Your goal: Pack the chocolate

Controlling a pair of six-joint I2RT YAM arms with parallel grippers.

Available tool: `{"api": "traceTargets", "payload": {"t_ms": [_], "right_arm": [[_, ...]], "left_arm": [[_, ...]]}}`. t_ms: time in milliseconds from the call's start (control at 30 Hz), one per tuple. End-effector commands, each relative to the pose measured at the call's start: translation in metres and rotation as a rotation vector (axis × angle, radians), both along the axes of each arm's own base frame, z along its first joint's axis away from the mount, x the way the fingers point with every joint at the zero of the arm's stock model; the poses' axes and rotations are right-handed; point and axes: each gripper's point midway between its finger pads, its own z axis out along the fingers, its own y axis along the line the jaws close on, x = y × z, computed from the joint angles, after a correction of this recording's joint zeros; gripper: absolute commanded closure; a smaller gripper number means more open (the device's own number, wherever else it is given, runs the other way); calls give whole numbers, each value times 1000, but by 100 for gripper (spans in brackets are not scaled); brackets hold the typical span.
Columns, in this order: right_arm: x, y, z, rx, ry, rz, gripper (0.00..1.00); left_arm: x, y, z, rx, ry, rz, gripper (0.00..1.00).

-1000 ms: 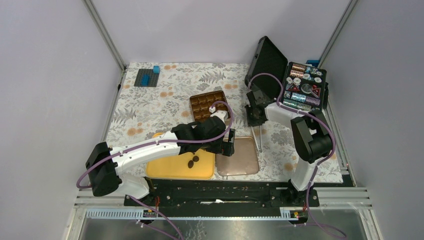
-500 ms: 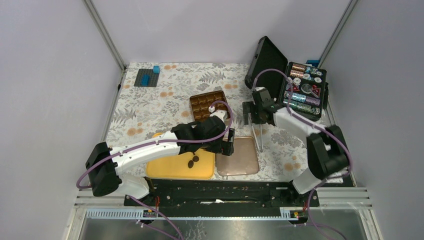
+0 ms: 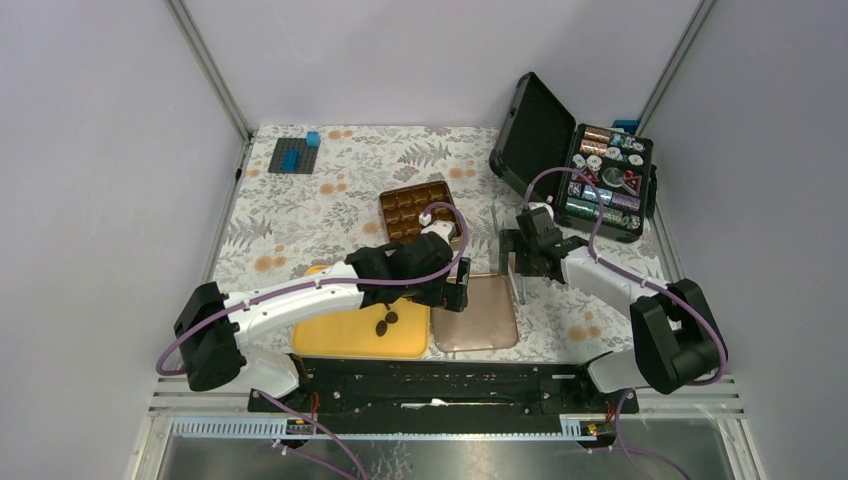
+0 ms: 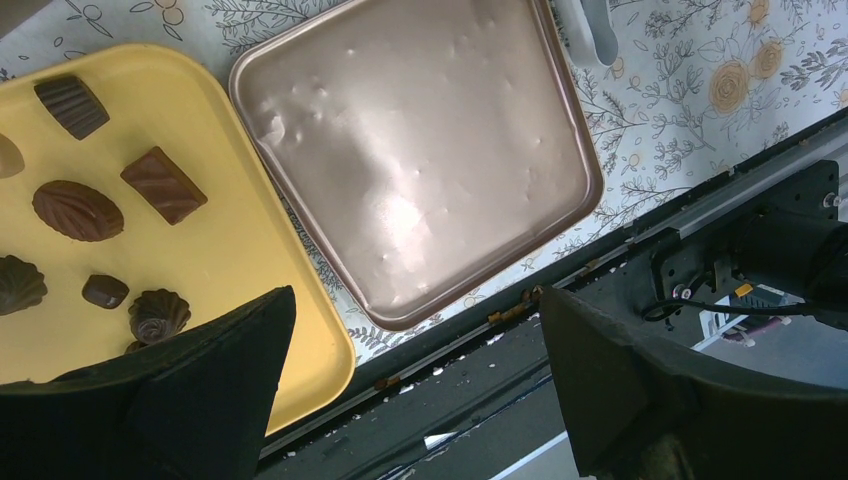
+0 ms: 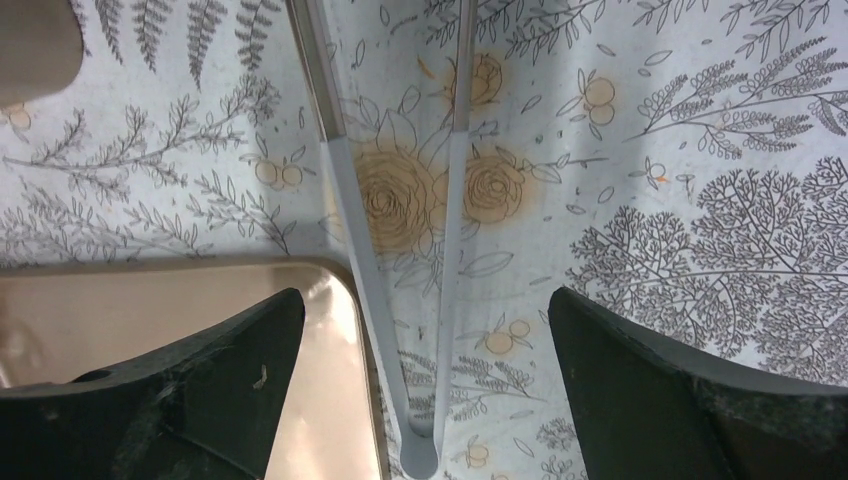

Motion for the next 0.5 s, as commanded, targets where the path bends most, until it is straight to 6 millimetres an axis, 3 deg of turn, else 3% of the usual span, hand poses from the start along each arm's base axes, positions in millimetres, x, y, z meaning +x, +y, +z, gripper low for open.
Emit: {"api": "traceTargets", "payload": {"t_ms": [0, 467], "right_arm": [[21, 4, -2, -19, -50, -51, 3], [47, 3, -28, -100, -28, -142, 40]], "left_arm": [[11, -9, 23, -56, -52, 10, 1], [9, -4, 24, -62, -53, 31, 1]]}}
